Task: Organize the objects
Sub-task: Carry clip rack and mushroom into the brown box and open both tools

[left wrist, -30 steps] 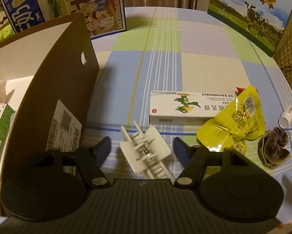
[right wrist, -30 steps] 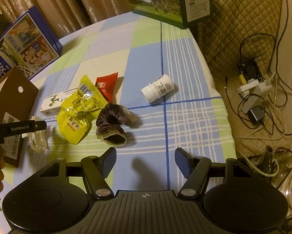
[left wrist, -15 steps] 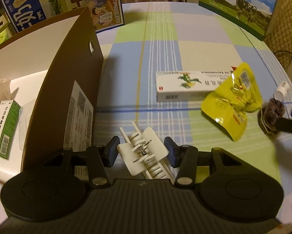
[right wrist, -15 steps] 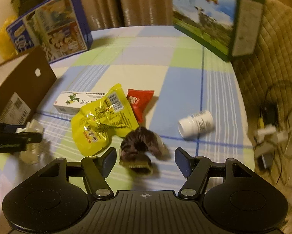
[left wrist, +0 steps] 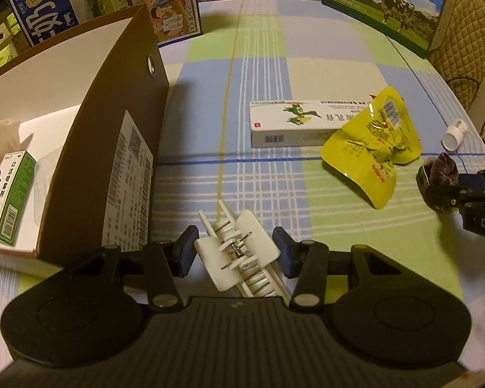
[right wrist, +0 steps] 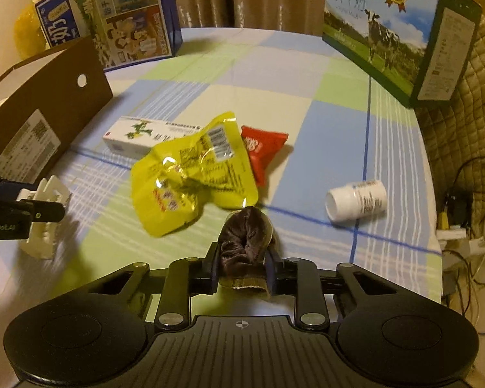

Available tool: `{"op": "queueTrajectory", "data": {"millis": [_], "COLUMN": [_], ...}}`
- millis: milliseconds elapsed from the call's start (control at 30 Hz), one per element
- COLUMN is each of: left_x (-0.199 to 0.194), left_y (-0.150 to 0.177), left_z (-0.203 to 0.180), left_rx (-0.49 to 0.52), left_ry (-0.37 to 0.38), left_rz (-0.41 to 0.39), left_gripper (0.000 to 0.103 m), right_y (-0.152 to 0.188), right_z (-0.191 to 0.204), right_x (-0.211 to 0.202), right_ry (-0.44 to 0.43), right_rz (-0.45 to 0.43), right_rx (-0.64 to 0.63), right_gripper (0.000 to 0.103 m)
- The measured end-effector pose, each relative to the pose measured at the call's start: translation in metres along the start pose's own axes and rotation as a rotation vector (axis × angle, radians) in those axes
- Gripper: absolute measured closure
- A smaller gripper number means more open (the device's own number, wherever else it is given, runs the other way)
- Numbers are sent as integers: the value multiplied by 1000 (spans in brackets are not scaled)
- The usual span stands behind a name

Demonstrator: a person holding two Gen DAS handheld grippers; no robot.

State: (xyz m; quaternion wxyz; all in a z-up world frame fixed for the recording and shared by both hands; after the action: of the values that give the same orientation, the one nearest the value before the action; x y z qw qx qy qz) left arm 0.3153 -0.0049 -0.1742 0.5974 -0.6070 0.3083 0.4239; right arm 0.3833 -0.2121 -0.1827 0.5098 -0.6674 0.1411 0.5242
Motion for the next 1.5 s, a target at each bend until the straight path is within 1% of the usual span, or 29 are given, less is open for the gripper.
{"op": "queueTrajectory", "data": {"millis": [233,400,633,867,1033,1200,1500], "left_x": [-13,-29,-58,-91,-117,-138,-161], "left_y": [14,24,30,33,36,37,39], "left_z": [-5,-4,-1,15,40,76,163], "left_rx": [13,14,23,15,-7,-45,-152], "left_ry": [38,67,115,148,155,137,63], "left_rz": [4,2,-32,-83,-119,-149,-190], "left_gripper": [58,58,58,58,58,58,58], "right_y": [28,43,35,17,6,-8,-38], "right_z": [13,27,49,85,118,157,223], "right_x": [-22,-42,-72,-96,-106,-108,-102], "right_ry": [-42,-95,-145,-201,-255,-303,-364], "right_rz": [35,40,-11,-69,-90,-103,-129], "right_rx": [56,82,103,87,62,15,-60], "right_gripper": [81,82,82,82,82,82,82]}}
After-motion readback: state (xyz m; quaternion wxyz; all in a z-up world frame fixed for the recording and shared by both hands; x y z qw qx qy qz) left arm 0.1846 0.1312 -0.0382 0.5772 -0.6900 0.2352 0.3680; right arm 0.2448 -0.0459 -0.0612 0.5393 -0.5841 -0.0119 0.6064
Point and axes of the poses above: each gripper's, at about its wrist camera, not at the fingertips, and x roughly the way its jaws point, z to its left, y to its underside, the point moved 7 cm from there along x, roughly the way its jaws point, and after that the axes turned 3 degrees about z, right-handed, at the moved point
